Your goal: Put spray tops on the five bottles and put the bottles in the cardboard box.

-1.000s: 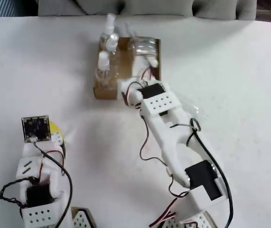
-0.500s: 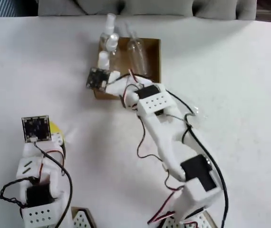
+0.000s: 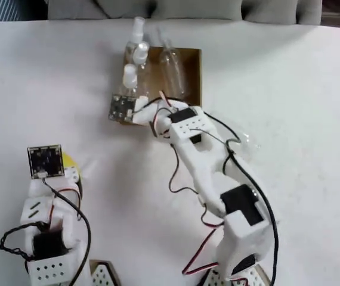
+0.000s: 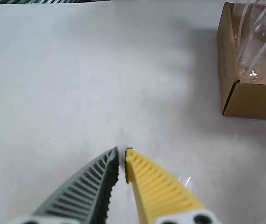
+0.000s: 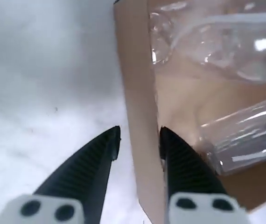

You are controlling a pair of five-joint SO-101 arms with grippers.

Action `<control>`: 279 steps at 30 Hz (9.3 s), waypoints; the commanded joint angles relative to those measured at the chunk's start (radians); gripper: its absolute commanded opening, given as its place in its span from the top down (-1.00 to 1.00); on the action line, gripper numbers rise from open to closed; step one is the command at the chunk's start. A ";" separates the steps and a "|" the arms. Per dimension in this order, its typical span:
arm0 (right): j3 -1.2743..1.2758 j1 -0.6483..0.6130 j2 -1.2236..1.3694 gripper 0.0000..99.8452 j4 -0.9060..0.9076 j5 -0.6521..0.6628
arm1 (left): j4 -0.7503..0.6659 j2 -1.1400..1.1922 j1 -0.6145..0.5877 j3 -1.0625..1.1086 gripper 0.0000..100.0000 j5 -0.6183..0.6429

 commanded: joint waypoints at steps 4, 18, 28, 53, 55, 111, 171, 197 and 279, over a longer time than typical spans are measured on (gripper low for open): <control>-0.101 -0.007 0.047 0.79 -0.008 0.008 | 0.005 -0.002 0.010 0.000 0.92 -0.011; -0.103 -0.008 0.059 0.94 -0.008 0.008 | 0.003 -0.002 0.010 0.000 0.92 -0.011; -0.100 -0.016 0.051 0.97 0.062 0.044 | 0.003 -0.002 0.010 0.000 0.92 -0.011; -0.087 -0.031 0.024 0.97 0.242 0.063 | 0.003 -0.002 0.010 0.000 0.92 -0.011; -0.052 -0.033 -0.012 0.97 0.239 0.064 | 0.003 -0.002 0.010 0.000 0.92 -0.011; 0.146 -0.074 -0.472 0.69 0.361 -0.137 | 0.000 -0.002 0.010 0.000 0.92 -0.012; 0.043 0.125 -0.076 0.52 -0.294 -0.807 | 0.005 -0.002 0.010 0.000 0.92 -0.012; -0.034 0.122 0.054 0.43 -0.274 -0.809 | 0.006 -0.002 0.010 0.000 0.92 -0.012; 0.247 0.217 -0.443 0.87 -0.277 -0.807 | 0.000 -0.002 0.010 0.000 0.92 -0.012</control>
